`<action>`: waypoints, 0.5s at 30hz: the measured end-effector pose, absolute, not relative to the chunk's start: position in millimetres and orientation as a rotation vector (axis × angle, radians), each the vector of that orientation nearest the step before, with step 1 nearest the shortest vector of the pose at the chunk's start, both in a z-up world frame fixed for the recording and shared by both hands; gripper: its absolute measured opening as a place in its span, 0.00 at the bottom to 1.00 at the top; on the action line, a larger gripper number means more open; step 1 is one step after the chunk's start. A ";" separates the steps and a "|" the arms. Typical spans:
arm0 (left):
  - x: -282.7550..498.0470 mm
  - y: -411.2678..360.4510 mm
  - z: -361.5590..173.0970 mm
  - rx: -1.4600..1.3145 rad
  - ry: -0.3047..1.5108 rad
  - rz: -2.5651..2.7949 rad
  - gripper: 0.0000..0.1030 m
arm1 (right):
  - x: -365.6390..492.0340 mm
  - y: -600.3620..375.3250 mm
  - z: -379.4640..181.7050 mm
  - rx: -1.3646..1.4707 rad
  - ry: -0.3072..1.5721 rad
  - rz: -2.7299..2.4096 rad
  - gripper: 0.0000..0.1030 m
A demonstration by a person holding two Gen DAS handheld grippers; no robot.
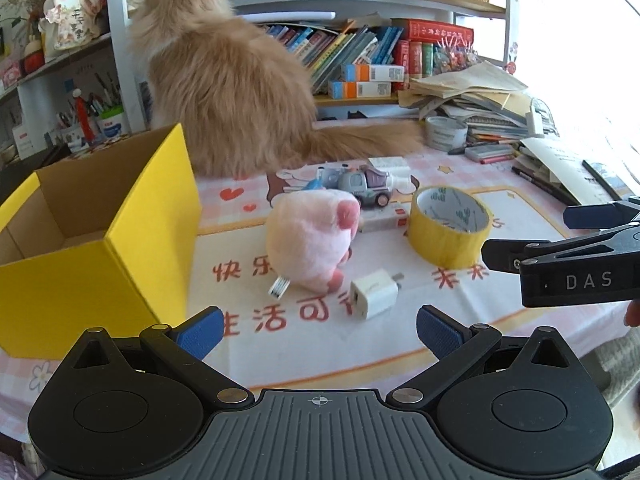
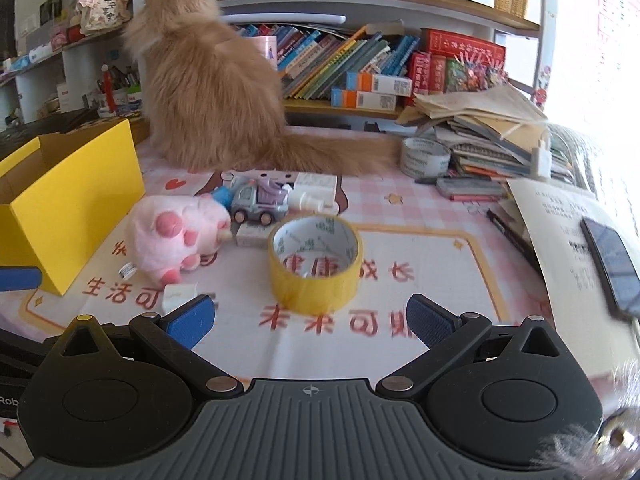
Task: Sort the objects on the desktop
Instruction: 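Grasp the white charger plug with the left tool while the right tool grasps the yellow tape roll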
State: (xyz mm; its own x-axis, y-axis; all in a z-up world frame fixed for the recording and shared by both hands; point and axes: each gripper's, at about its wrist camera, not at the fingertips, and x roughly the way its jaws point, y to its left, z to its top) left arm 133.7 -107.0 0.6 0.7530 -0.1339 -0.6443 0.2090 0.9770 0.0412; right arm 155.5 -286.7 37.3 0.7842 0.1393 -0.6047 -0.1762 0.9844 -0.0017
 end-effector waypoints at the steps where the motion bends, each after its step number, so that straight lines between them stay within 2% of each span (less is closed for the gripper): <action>1: 136.7 -109.1 0.6 0.112 0.696 -0.182 1.00 | 159.4 -288.3 37.3 -0.063 0.647 0.179 1.00; 15: 167.3 -131.5 -2.5 0.117 0.753 -0.097 1.00 | 214.3 -303.9 29.8 -0.044 0.680 0.303 1.00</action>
State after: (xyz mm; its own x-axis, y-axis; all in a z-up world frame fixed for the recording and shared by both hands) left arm 167.3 -131.5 -2.5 0.7257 -0.0454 -0.6865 0.1292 0.9891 0.0711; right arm 214.3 -303.9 29.8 0.7356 0.2609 -0.6252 -0.2897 0.9554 0.0579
